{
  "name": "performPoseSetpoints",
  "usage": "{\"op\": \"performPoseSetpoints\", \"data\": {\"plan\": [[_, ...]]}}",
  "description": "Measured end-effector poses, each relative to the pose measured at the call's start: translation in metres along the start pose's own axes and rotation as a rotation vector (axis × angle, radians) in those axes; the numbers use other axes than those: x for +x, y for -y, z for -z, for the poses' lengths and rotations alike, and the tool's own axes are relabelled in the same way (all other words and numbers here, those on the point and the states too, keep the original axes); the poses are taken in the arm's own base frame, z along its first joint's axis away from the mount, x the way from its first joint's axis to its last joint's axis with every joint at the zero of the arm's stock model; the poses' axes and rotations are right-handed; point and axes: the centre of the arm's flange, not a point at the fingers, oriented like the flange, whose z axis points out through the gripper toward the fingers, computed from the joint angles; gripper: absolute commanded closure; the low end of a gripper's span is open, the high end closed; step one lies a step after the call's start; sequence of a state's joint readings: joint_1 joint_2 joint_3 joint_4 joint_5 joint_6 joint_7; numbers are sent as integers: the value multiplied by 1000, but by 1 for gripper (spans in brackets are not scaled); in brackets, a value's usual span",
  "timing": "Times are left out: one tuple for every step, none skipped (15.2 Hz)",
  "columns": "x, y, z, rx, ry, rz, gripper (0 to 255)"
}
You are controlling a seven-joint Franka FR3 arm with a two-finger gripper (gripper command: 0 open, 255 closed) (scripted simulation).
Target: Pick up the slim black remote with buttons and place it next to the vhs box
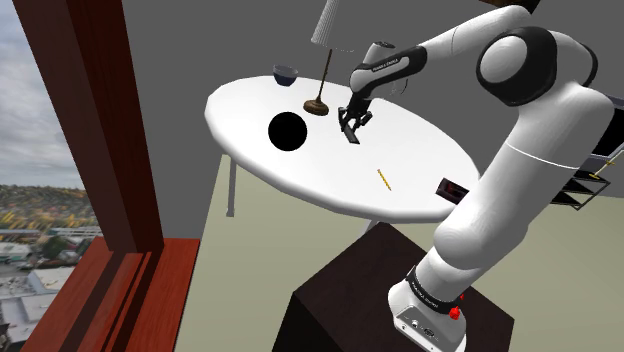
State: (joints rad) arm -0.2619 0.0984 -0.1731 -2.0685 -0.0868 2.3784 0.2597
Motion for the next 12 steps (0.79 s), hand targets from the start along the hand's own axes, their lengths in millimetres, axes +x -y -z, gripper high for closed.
{"op": "performPoseSetpoints", "data": {"plan": [[-2, -11, 2, 0, 0, 0, 255], [-5, -24, 0, 0, 0, -1, 255], [-7, -35, 1, -1, 0, -1, 255], [-11, -47, 1, 0, 0, -1, 255], [-12, -60, 3, 0, 1, -1, 255], [-16, -74, 3, -1, 0, -1, 255], [-22, -86, 2, -1, 0, -1, 255], [-25, -99, 1, 0, 1, -1, 255], [-27, -112, 2, -1, 1, -1, 255], [-32, -127, 3, 0, 1, -2, 255], [-34, -139, 2, -1, 0, -2, 255], [-36, -150, 4, -1, 1, -1, 255]]}}
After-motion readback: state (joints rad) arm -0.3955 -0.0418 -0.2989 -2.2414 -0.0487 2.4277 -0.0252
